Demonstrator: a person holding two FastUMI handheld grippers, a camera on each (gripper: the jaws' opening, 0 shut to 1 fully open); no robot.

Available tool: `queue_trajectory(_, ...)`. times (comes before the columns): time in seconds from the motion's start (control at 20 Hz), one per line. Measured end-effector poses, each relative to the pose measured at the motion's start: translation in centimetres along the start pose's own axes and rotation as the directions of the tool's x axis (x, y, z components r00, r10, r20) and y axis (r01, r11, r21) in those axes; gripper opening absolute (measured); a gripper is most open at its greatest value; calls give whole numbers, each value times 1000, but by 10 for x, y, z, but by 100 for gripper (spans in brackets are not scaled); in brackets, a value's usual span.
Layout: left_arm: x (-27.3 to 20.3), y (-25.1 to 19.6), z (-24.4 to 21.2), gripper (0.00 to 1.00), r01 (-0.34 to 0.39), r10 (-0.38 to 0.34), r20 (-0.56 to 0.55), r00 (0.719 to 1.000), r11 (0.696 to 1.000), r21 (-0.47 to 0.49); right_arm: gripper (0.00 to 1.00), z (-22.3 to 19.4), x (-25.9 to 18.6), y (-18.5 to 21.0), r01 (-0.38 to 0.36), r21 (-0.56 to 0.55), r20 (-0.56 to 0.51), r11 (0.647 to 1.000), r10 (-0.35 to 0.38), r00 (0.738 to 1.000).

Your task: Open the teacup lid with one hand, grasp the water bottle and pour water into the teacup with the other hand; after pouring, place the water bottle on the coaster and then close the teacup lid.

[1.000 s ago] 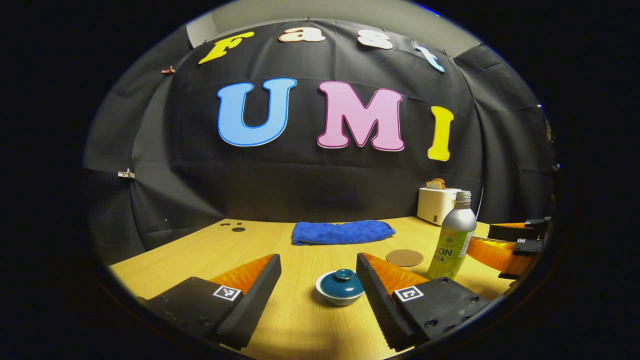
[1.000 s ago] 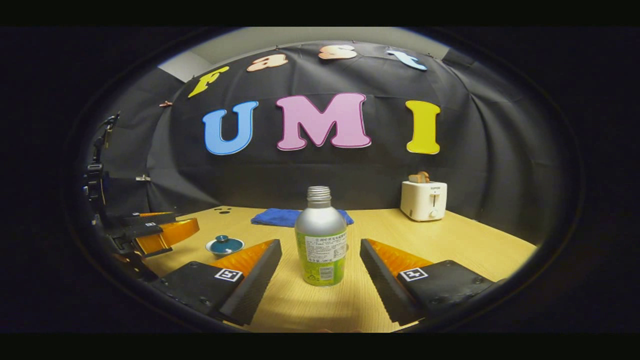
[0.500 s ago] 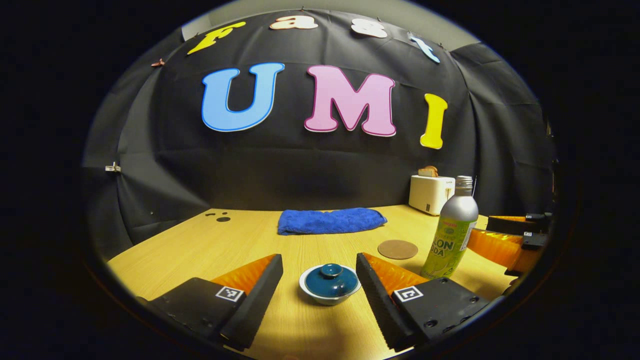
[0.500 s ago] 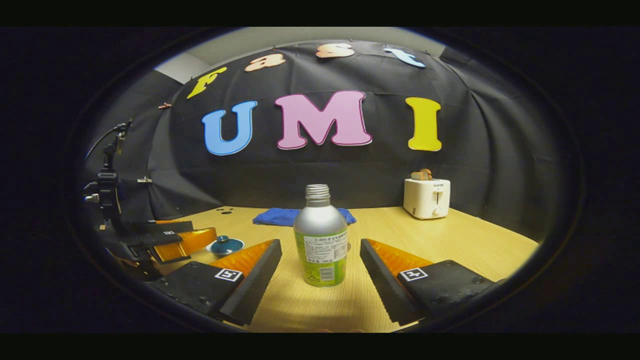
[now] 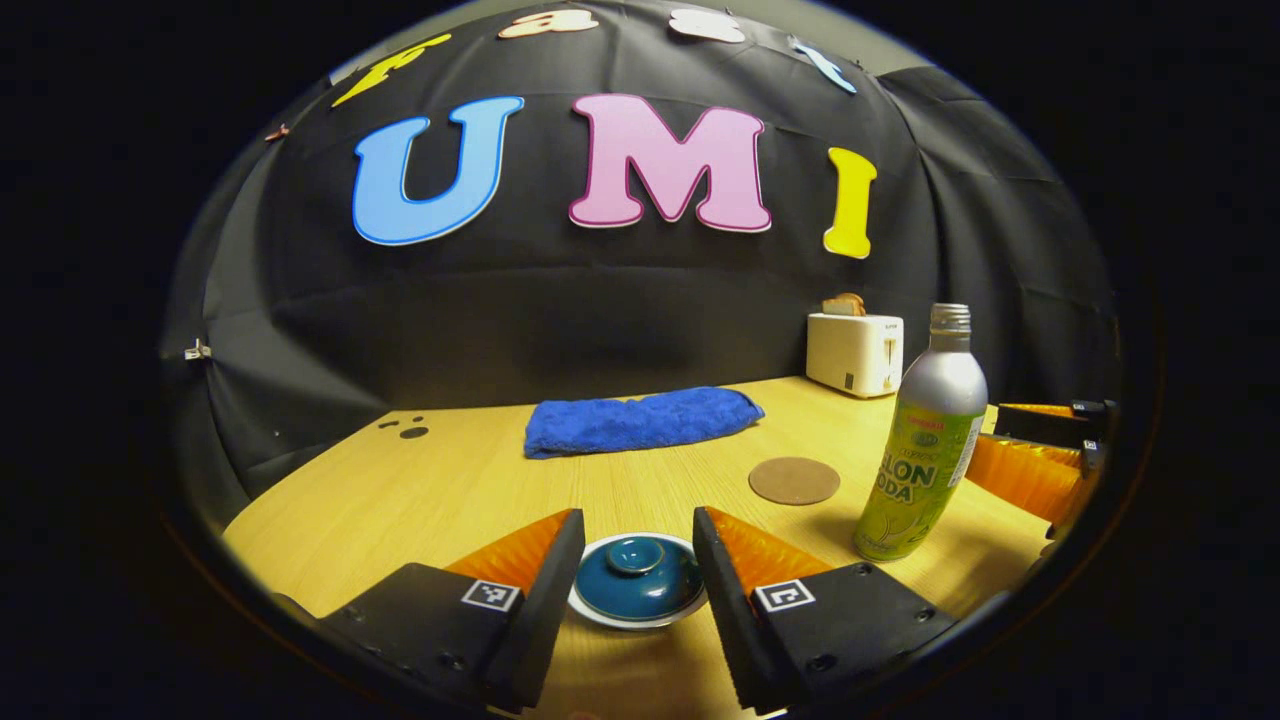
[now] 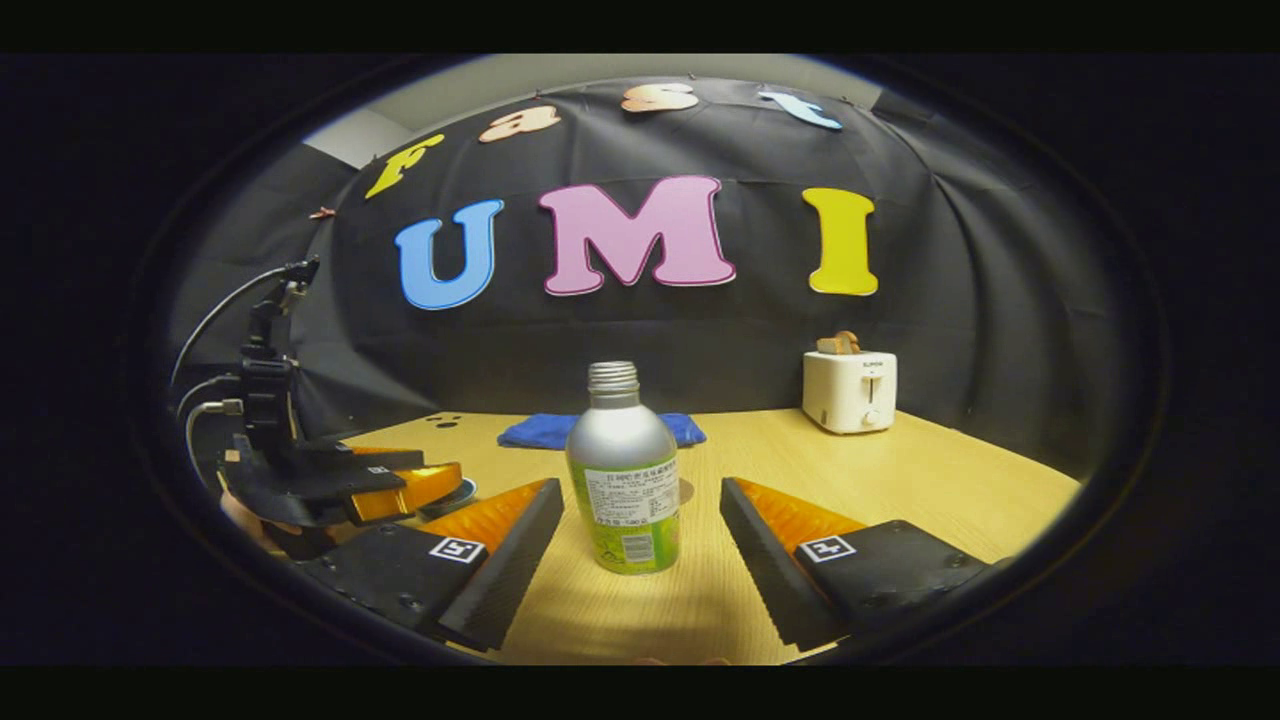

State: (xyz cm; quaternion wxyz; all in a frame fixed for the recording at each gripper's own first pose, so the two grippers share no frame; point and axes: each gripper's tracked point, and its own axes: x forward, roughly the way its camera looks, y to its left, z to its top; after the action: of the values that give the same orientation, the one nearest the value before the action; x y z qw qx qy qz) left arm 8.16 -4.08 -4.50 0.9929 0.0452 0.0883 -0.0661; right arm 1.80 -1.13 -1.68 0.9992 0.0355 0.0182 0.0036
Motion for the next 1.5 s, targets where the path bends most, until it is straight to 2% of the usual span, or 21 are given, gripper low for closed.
queue_trajectory(0.2, 2, 7, -5, 56, -9, 9, -12, 1000, 1000, 13, 99, -5, 2, 4, -22, -36, -14, 999, 22, 1000)
queue_trajectory(0.25, 3, 6, -5, 49, -9, 9, -16, 1000, 1000, 18, 99, -7, 3, 5, -27, -30, -18, 999, 27, 999)
queue_trajectory(0.3, 4, 5, -5, 48, -8, 9, -20, 1000, 1000, 22, 99, -9, 4, 7, -32, -19, -24, 999, 32, 999)
queue_trajectory(0.4, 6, 6, -6, 43, -13, 14, -26, 1000, 999, 31, 99, -11, 6, 3, -23, -20, -29, 1000, 23, 999)
queue_trajectory(0.45, 6, 6, -5, 36, -14, 15, -25, 1000, 999, 32, 99, -11, 7, 1, -17, -29, -30, 999, 16, 999)
queue_trajectory(0.6, 7, 6, -3, 36, -17, 17, -5, 1000, 1000, 17, 99, -11, 7, 2, -16, -35, -24, 999, 16, 1000)
queue_trajectory(0.7, 7, 7, 0, 28, -22, 22, 11, 1000, 1000, 4, 99, -13, 9, 1, -20, -28, -29, 999, 19, 999)
queue_trajectory(0.95, -5, 9, 10, 29, -33, 32, 51, 998, 999, 16, 99, -11, 16, -5, 3, -59, -21, 998, -5, 1000)
queue_trajectory(1.1, -18, 14, 25, 29, -50, 46, 91, 995, 998, 38, 99, -7, 18, 3, -23, -42, -11, 999, 23, 1000)
queue_trajectory(1.5, -47, 31, 27, 29, -73, 73, 123, 990, 997, -8, 99, 1, 46, 5, -25, -2, 0, 1000, 25, 1000)
